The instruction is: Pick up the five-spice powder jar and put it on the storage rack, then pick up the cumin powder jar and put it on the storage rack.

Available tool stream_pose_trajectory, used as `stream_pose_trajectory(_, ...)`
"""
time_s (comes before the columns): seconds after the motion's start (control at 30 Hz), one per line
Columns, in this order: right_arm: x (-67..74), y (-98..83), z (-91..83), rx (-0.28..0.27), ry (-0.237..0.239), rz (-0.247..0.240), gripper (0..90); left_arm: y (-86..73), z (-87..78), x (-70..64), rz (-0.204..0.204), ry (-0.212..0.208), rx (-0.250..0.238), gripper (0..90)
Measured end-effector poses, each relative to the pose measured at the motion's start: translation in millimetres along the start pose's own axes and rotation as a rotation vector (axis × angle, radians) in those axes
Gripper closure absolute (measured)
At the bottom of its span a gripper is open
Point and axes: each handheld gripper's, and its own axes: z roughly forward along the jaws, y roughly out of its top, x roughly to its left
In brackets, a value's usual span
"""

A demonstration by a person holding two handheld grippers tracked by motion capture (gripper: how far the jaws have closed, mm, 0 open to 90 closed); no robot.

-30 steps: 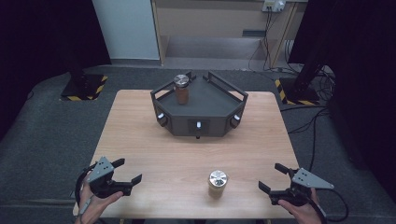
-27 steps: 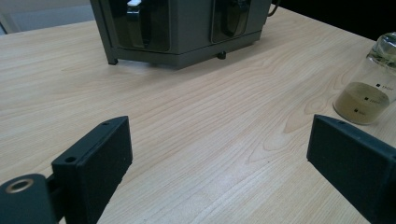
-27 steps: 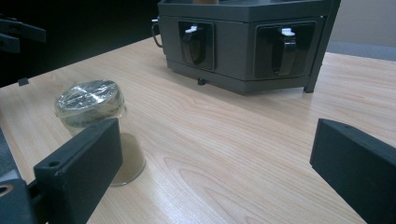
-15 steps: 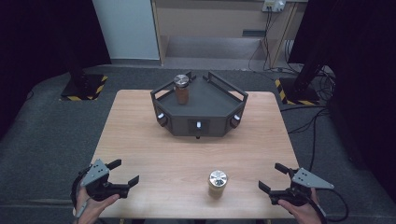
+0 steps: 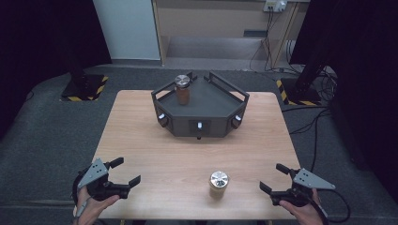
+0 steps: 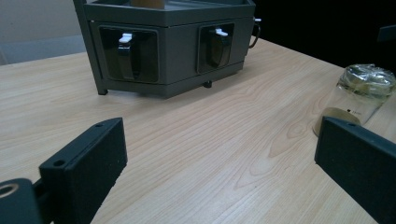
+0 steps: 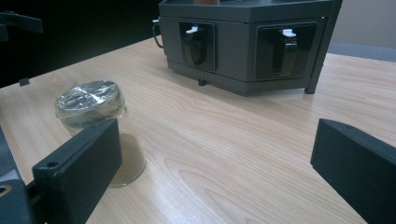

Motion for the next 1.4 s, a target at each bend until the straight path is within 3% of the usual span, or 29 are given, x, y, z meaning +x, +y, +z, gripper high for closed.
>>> stream_pose_trajectory(1.0,0.1,0.6,2.2,0.006,-0.001,0.003,2.6,1.2,0.9,-1.3,0.028,-0.015,0.015,0.8)
stream_pose_trajectory(1.4,-4.0,0.3,-2.1,-0.013,0.010,0.014,2.2,0.4,-0.4,0.6,0.004,0.001,0.016,0.9)
